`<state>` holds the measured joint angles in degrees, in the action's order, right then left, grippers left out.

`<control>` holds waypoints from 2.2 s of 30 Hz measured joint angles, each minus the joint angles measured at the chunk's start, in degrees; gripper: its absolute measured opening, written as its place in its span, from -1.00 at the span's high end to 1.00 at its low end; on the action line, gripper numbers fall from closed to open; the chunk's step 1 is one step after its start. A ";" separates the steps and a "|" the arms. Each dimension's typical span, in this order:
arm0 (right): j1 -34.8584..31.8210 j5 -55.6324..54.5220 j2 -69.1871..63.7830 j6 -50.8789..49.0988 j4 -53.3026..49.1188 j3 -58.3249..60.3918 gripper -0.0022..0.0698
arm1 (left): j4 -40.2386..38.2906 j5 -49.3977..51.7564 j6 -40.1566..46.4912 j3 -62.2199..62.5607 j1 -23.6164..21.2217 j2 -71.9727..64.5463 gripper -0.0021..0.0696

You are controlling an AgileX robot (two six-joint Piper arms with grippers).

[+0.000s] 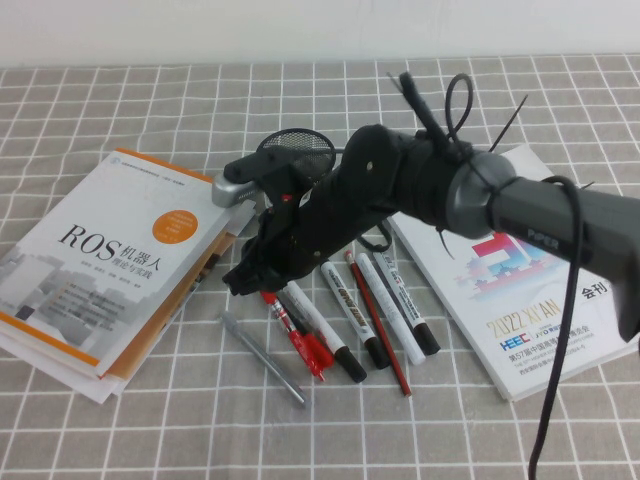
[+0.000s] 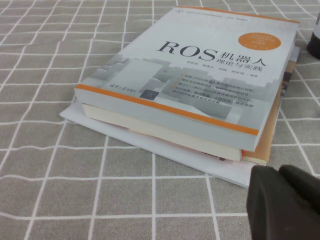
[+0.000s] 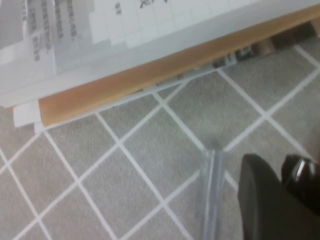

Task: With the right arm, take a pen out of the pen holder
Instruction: 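Take a marker out of the pen holder and lay it on the table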

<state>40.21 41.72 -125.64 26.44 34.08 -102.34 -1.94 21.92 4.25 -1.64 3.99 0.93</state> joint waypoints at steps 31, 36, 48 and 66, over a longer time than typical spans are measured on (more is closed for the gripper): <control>-1.45 0.45 13.36 0.14 -2.56 7.45 0.88 | 0.00 0.00 0.00 0.00 0.00 0.00 0.95; -2.60 -1.85 27.32 -2.07 -4.78 20.04 0.96 | 0.00 0.00 0.00 0.00 0.00 0.00 0.95; -8.95 -0.03 56.33 -11.05 -12.88 41.34 0.97 | 0.00 0.00 0.00 0.00 0.00 0.00 0.95; -10.26 6.90 93.14 -26.44 -30.12 63.96 0.97 | 0.00 0.00 0.00 0.00 0.00 0.00 0.95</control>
<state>29.95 48.62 -32.50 0.00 3.95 -38.38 -1.94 21.92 4.25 -1.64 3.99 0.93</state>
